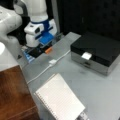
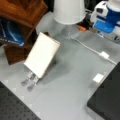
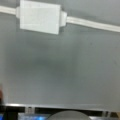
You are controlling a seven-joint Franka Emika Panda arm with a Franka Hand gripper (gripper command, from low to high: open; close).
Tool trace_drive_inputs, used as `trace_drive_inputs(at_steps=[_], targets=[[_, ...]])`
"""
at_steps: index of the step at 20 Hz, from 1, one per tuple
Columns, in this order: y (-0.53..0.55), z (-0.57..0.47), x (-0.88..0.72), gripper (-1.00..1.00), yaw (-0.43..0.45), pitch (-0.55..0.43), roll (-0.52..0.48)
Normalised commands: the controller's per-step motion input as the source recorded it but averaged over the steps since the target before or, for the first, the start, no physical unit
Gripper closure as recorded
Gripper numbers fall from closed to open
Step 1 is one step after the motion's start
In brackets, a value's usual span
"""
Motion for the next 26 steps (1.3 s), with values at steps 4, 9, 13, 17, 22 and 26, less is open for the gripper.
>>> trace_drive_inputs(at_steps=[4,9,13,17,22,26], targets=[[0.03,-0.21,-0.08,1.00,-0.016,-0.136,0.093],[0.01,-0.25,-0.13,1.00,-0.009,-0.150,0.107],[-0.03,-0.28,-0.18,1.00,-0.009,-0.156,0.093],[-0.05,-0.32,-0.22,1.00,-0.013,-0.169,0.074],[-0.10,-0.39,-0.31,1.00,-0.009,-0.204,0.067],[-0.18,-0.48,-0.41,1.00,-0.002,-0.294,0.066]])
